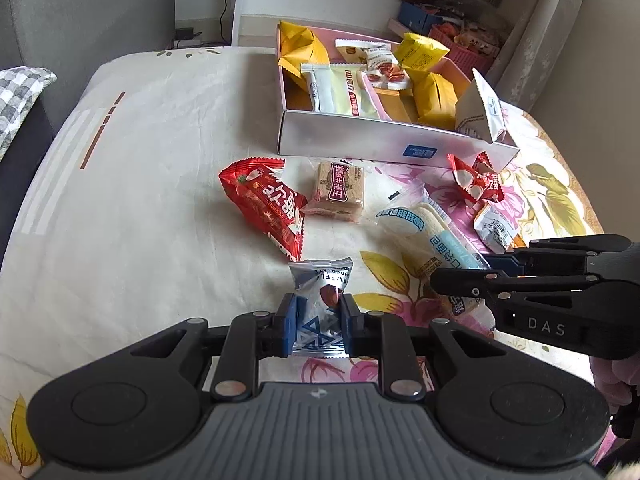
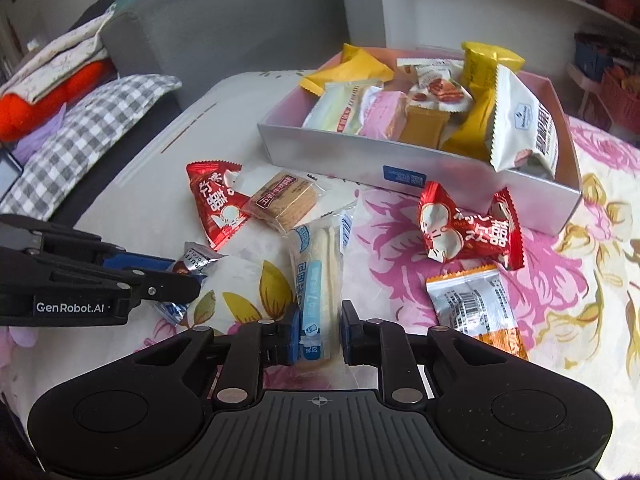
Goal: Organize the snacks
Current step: 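Carry the candy and milk stick into the box and open both tools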
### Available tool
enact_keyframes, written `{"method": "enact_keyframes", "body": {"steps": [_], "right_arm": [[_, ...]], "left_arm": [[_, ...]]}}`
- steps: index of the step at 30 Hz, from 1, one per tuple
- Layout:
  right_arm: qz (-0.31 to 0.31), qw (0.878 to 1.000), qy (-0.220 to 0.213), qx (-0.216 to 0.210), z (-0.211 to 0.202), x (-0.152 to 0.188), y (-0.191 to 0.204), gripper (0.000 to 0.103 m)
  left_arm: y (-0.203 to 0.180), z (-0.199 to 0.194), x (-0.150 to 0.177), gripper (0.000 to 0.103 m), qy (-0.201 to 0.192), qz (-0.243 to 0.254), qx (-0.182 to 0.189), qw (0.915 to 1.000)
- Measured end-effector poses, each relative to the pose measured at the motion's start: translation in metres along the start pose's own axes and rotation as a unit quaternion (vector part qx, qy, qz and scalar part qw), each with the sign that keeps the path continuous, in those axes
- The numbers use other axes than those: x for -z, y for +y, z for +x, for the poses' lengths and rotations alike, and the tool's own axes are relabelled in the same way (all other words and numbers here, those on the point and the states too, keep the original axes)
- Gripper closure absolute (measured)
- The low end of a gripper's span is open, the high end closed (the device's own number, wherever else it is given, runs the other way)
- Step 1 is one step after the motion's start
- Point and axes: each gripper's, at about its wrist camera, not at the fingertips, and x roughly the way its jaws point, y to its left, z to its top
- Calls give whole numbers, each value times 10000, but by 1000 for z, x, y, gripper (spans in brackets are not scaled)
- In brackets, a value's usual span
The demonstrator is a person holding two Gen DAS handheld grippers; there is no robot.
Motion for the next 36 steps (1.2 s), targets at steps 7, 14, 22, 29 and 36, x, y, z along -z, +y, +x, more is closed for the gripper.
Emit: {"method": "enact_keyframes", "body": {"steps": [7, 14, 22, 29, 36], "right_arm": [[538, 9979, -74, -344, -15, -5, -8, 84], [694, 9959, -405, -412, -31, -15, -11, 84], [946, 9917, -808, -321, -46, -32, -22, 84], [1243, 9828, -1335, -299, -51, -53, -35, 84], [1624, 9736, -1584, -266, -33, -71, -57, 84]], "left_arm": [[3, -12, -6, 83, -199, -141, 172, 9996], [1, -23, -18, 83, -516, -249, 286, 9979], [-3, -31, -35, 83, -883, -376, 427, 9945], [-16, -29, -58, 83, -1245, -417, 614, 9894], [-36, -2, -88, 83, -1356, -251, 510, 9891]]}}
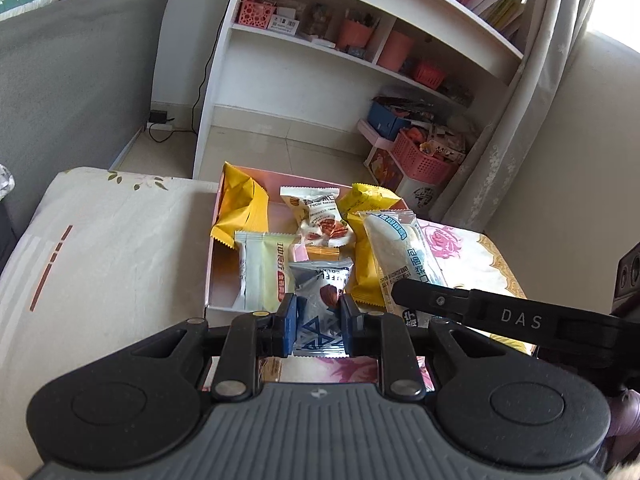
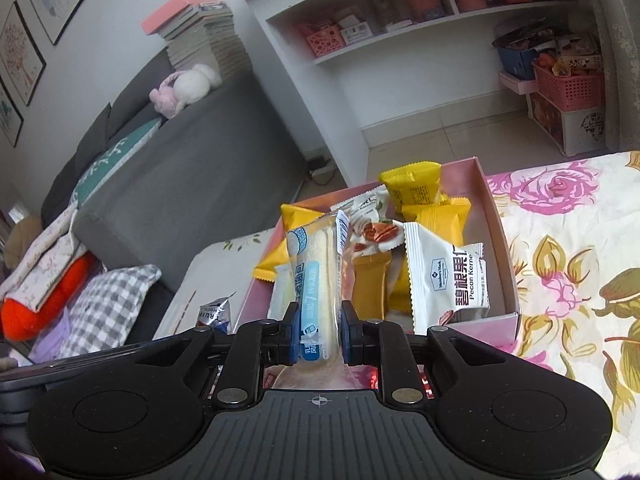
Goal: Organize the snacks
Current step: 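Carry the candy and milk stick into the box and open both tools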
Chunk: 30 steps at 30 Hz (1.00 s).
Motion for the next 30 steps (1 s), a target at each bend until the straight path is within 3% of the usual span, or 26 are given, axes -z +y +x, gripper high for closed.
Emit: {"method": "enact_keyframes", "body": {"steps": [12, 20, 30], "right_arm": [[42, 9998, -15, 175, 34, -9, -30, 83], [82, 9999, -107, 66, 37, -10, -35, 83], [111, 9993, -356, -67, 26, -15, -34, 66]], "left_arm": [[-4, 71, -39, 83, -46, 64, -355, 9993], [4, 94, -48, 83, -46, 44, -628, 9980], [6, 94, -44, 76, -88, -106, -789, 9968]]}}
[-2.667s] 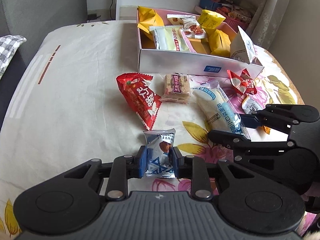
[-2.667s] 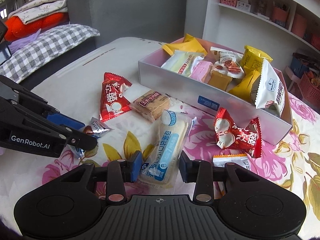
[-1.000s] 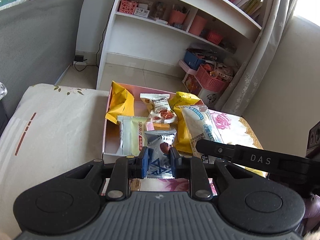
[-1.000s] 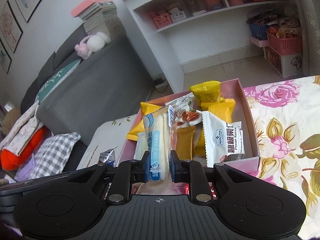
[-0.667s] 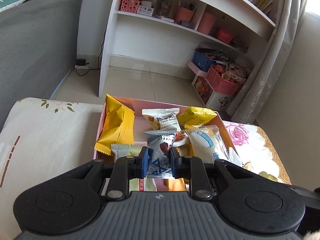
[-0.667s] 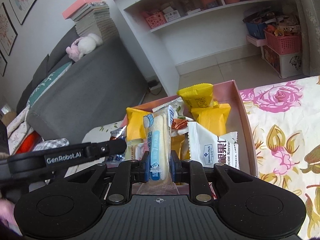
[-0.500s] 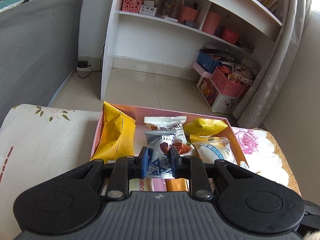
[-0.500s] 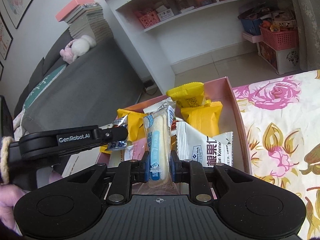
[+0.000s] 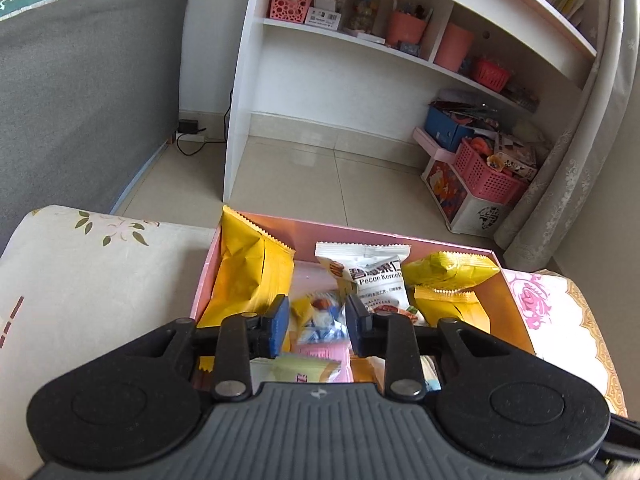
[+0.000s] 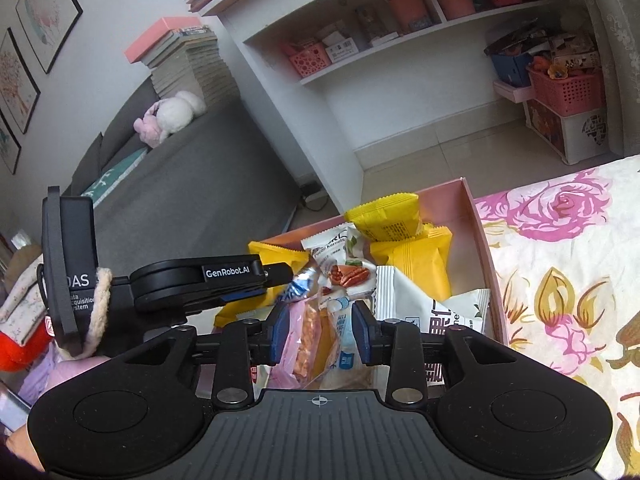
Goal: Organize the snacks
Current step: 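Carry the candy and milk stick into the box and open both tools, then withdraw both tools from the box toward the remaining snacks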
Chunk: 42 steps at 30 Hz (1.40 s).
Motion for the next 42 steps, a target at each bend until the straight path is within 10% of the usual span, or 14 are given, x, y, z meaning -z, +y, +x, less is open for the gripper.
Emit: {"method": "enact_keyframes", "body": {"steps": [42], "right_arm": [[-1532, 9870, 73, 484, -90, 69, 36, 5]], "left_arm": [[27, -130, 94, 5, -24, 684, 138, 9976]]}}
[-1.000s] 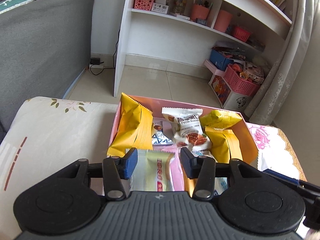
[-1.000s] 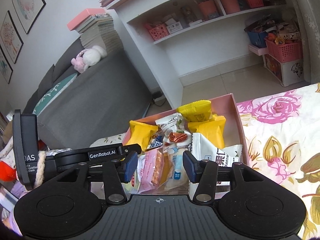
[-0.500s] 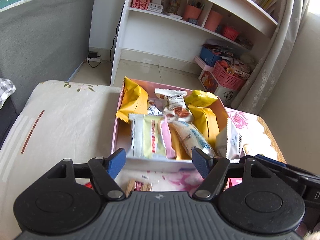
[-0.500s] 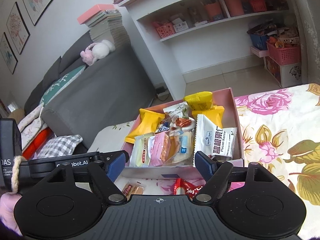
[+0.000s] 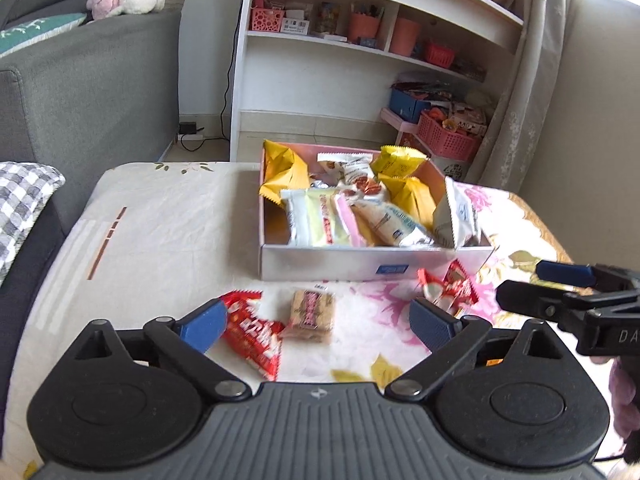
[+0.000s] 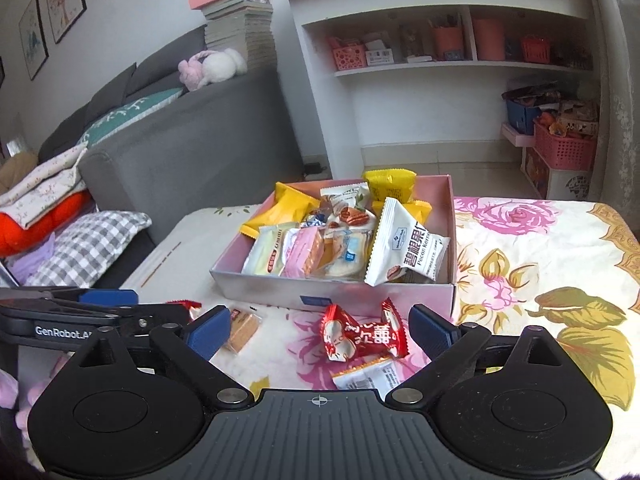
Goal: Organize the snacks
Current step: 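Withdraw both tools from the box toward the remaining snacks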
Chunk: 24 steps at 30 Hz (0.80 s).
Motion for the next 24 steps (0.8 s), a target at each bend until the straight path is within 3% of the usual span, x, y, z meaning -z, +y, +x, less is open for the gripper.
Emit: {"method": "enact_keyframes", "body": {"steps": [8, 24], "right_arm": [[-264, 9987, 95, 427, 4, 27, -14, 3], [-992, 9902, 860, 483, 20, 79, -16, 2]], "left_arm": [[18, -1, 15, 0, -5, 299, -173, 9994], [24, 31, 58, 0, 444, 1124, -261, 9923]]}}
